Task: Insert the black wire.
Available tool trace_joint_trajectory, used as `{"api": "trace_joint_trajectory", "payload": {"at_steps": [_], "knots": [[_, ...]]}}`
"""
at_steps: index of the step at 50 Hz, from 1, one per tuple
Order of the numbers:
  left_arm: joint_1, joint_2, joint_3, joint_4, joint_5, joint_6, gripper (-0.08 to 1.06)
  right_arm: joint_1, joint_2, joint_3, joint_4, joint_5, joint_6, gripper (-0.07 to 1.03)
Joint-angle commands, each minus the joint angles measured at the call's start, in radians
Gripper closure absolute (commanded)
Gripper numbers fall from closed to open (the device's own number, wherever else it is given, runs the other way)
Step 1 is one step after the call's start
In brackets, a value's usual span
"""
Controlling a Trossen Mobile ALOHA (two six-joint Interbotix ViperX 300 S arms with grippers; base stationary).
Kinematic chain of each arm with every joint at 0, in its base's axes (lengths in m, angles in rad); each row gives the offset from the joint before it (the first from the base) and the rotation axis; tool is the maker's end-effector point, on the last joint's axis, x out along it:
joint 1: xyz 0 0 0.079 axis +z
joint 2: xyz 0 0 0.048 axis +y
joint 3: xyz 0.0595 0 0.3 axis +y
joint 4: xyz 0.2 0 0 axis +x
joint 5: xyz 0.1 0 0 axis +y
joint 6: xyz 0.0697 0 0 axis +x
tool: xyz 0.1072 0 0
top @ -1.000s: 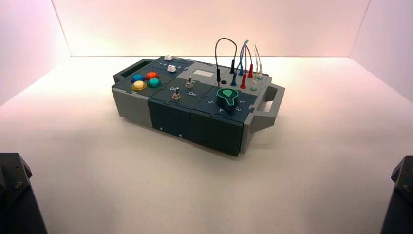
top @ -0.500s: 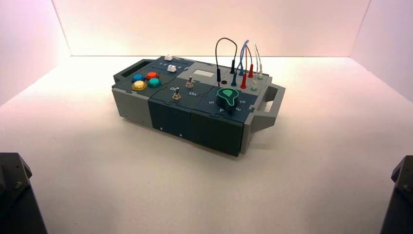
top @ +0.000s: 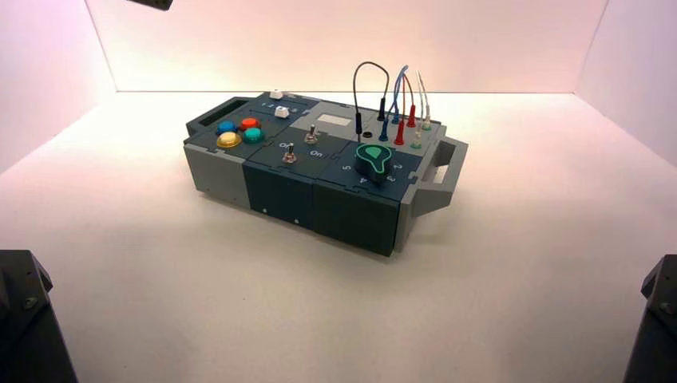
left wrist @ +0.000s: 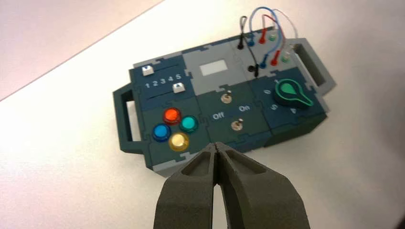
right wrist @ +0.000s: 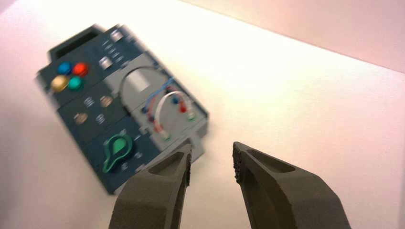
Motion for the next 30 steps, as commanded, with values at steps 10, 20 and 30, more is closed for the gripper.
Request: {"api": "trace_joint_trajectory", "payload": {"at_steps": [10,20,30], "knots": [[-0.003,0.040,-0.081,-0.003,0.100,0.061,1.01,0.074,0.089,-0.066,0.005,-0.002,-0.064,0.47],[-0.003,0.063,-0.081,-0.003,0.098,0.077,1.01,0.126,0.164,-0.092,0.005,0.000,-0.117,0.47],[-0.003,0.104,-0.094,-0.003,0.101,0.097,1.01,0.164,0.255,-0.124,0.005,-0.003,-0.127,0.47]]}}
